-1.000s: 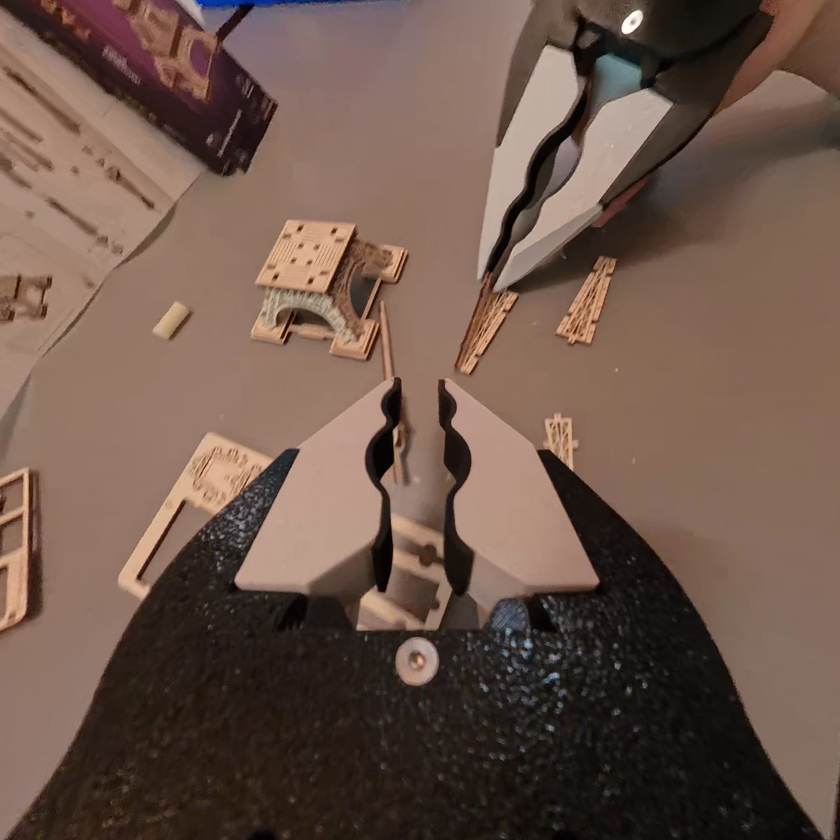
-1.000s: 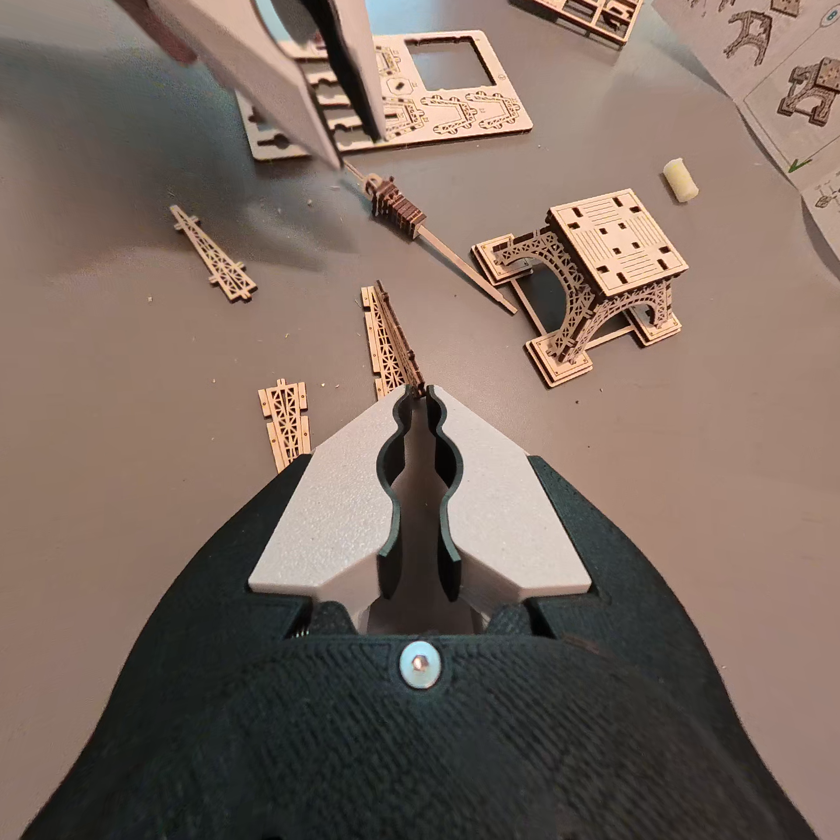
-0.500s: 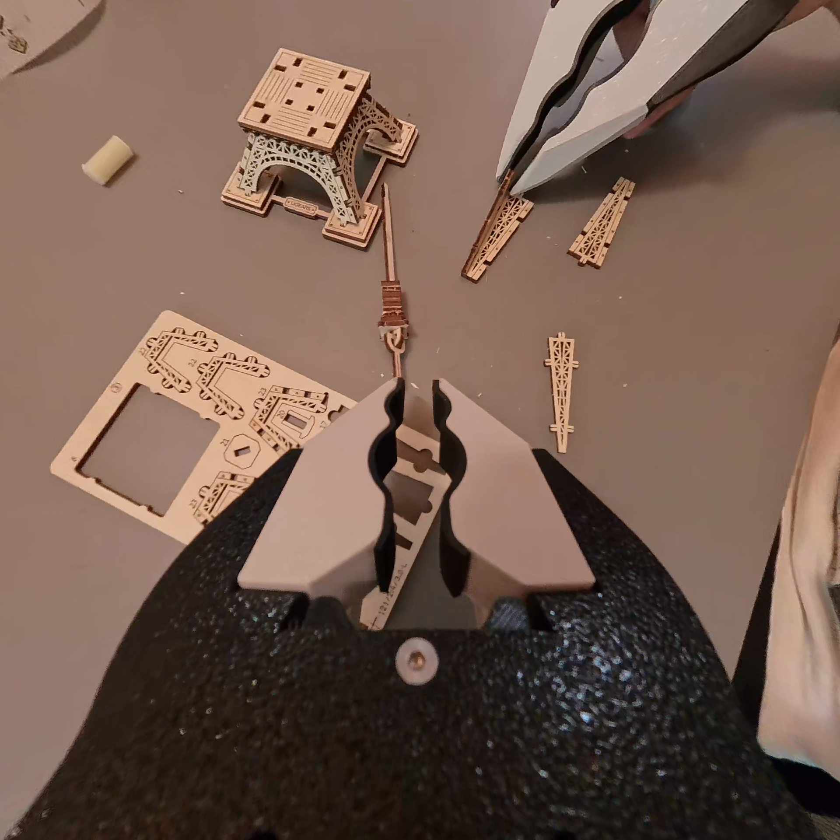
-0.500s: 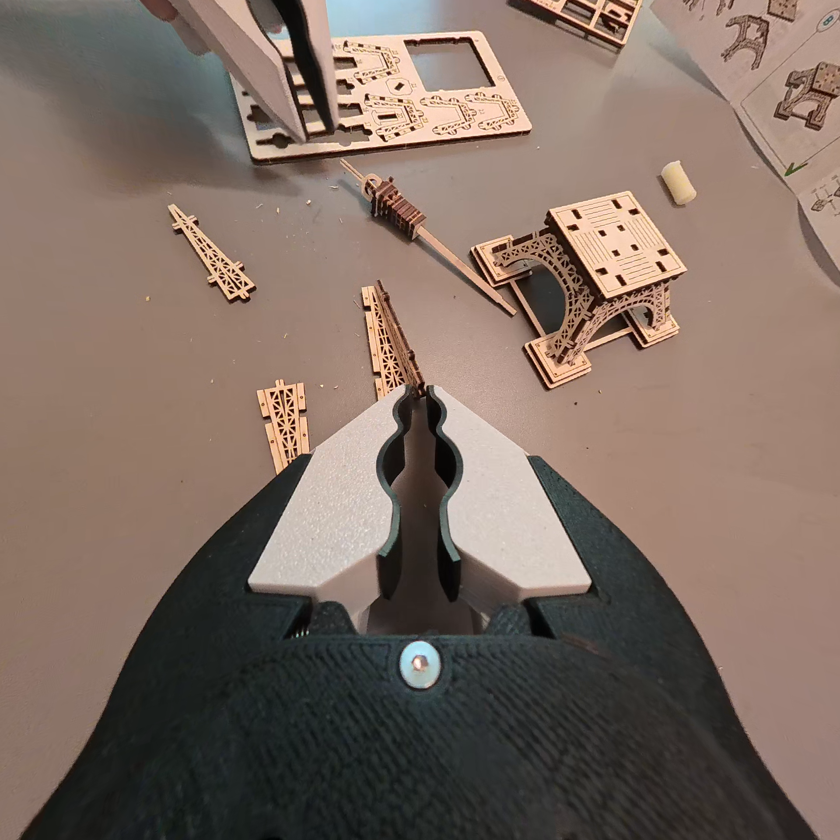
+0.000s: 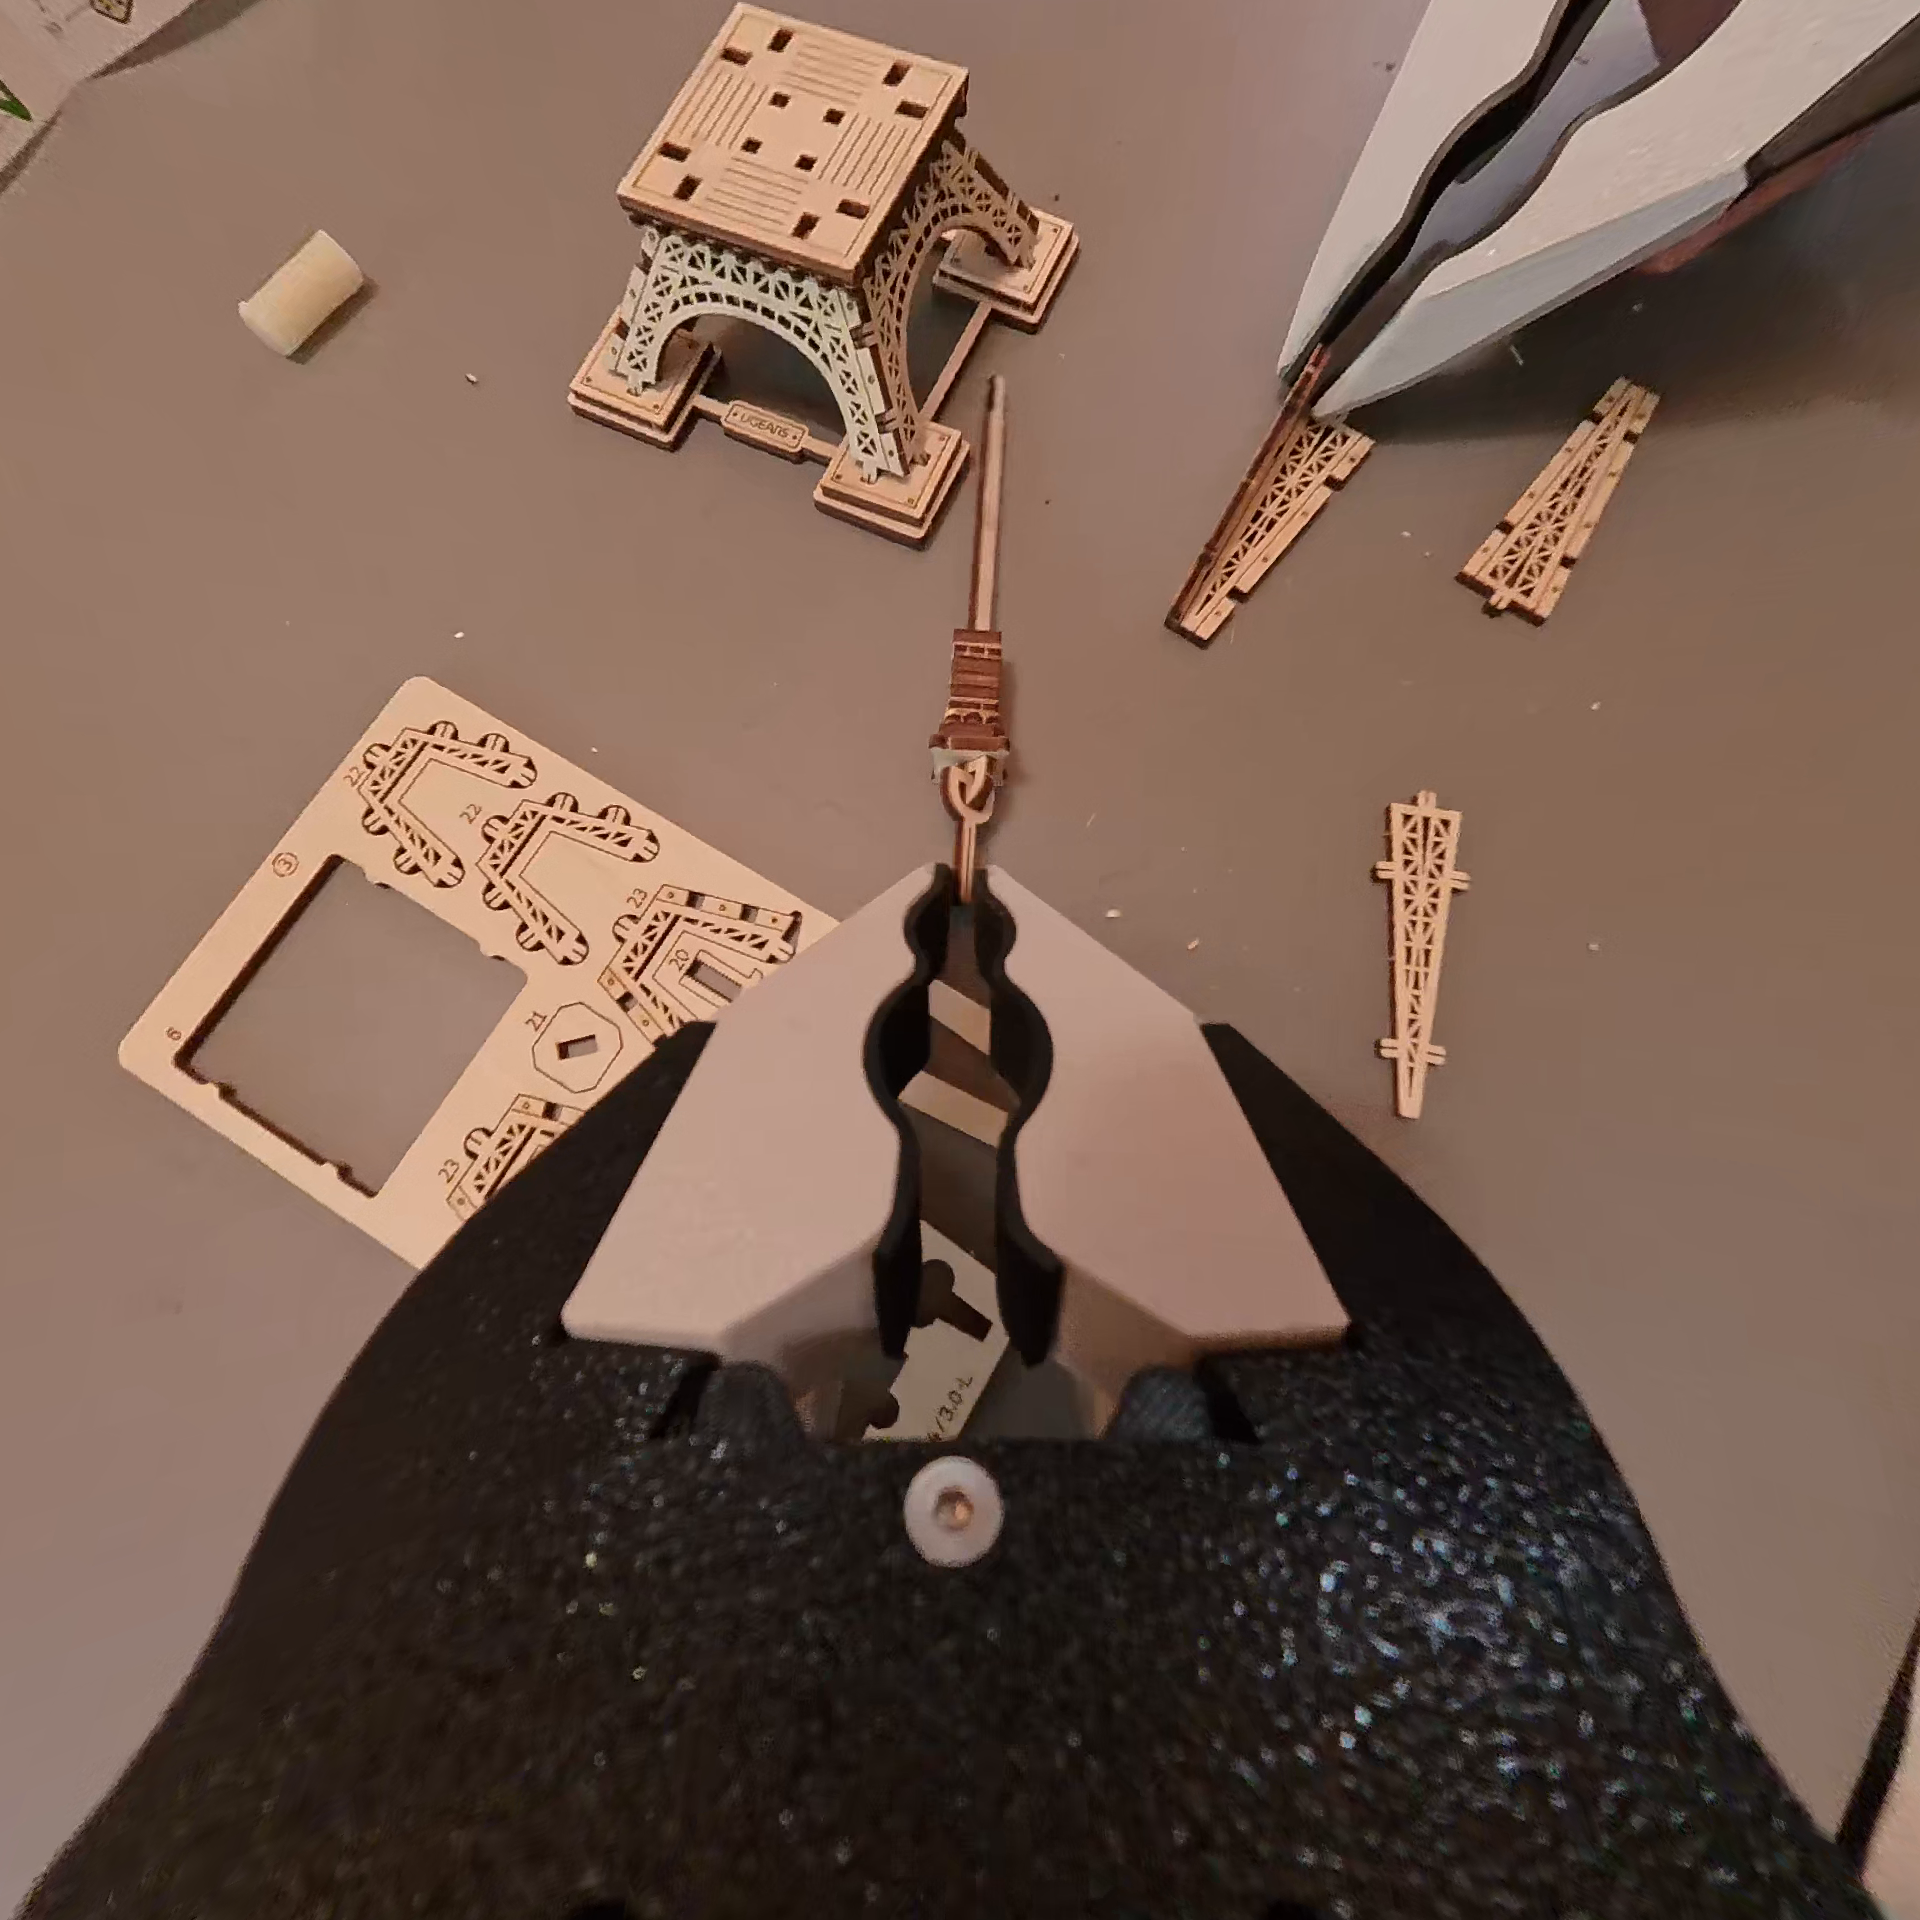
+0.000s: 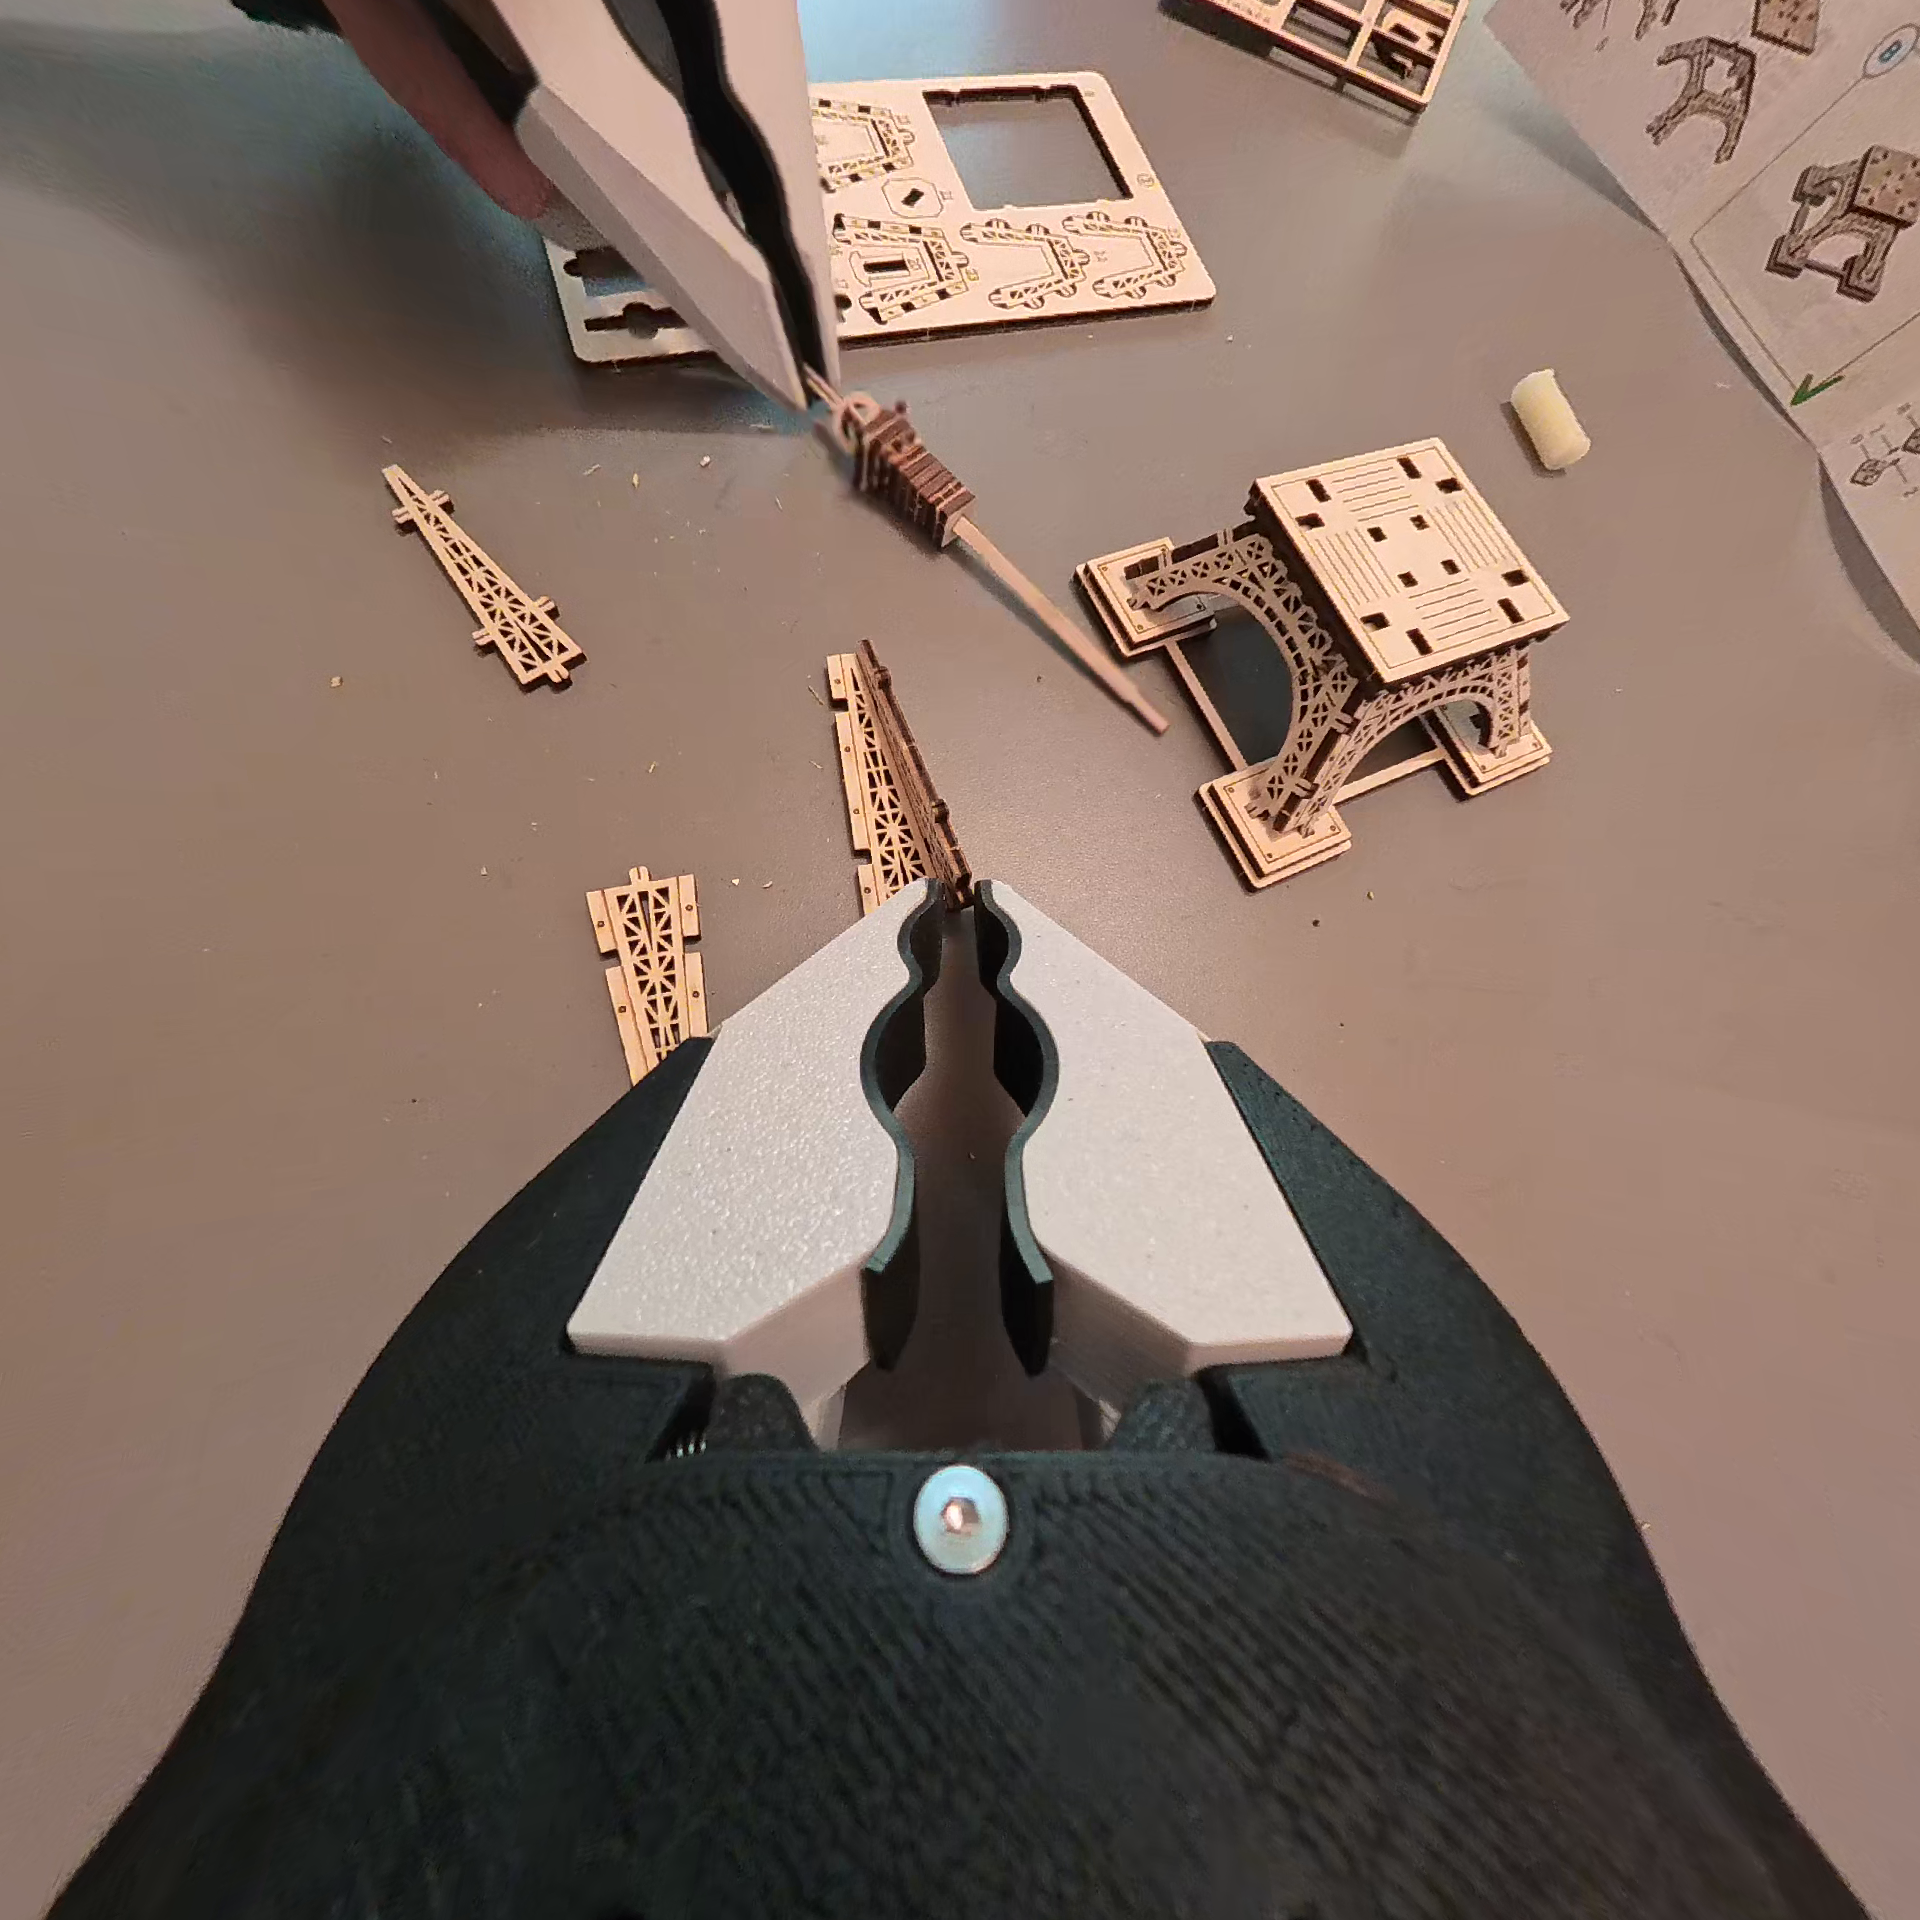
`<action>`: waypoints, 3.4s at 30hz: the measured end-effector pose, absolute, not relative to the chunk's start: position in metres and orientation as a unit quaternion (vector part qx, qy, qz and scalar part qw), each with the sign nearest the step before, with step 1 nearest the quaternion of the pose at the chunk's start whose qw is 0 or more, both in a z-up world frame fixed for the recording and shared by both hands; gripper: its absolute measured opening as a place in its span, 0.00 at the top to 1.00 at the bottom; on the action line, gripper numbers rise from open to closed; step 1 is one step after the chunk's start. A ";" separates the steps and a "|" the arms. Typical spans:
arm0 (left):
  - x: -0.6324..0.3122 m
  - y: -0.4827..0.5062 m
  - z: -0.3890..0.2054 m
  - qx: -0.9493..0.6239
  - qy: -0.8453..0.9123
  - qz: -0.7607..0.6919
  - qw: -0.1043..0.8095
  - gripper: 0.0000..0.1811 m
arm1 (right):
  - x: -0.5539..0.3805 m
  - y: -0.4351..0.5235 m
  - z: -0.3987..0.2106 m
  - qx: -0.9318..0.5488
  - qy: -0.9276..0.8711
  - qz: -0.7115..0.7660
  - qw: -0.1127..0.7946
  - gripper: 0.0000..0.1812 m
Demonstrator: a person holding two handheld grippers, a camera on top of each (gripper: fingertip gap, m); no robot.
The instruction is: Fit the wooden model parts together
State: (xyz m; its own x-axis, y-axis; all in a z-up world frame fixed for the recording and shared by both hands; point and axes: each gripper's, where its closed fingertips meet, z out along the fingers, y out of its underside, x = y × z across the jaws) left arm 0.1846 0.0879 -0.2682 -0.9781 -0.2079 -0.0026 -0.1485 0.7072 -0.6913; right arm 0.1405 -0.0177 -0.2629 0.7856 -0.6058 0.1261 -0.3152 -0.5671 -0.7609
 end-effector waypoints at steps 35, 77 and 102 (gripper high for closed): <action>0.166 0.075 -0.264 0.066 0.923 -0.311 -0.215 0.99 | 0.140 -0.007 -0.258 -0.875 0.208 -0.186 0.396 0.92; 0.179 0.055 -0.270 0.147 0.948 -0.281 0.030 0.98 | 0.144 -0.005 -0.261 -0.881 0.183 -0.197 0.389 0.96; 0.184 0.062 -0.264 0.092 0.937 -0.336 0.029 0.93 | 0.115 -0.032 -0.251 -0.883 0.249 -0.111 0.382 0.90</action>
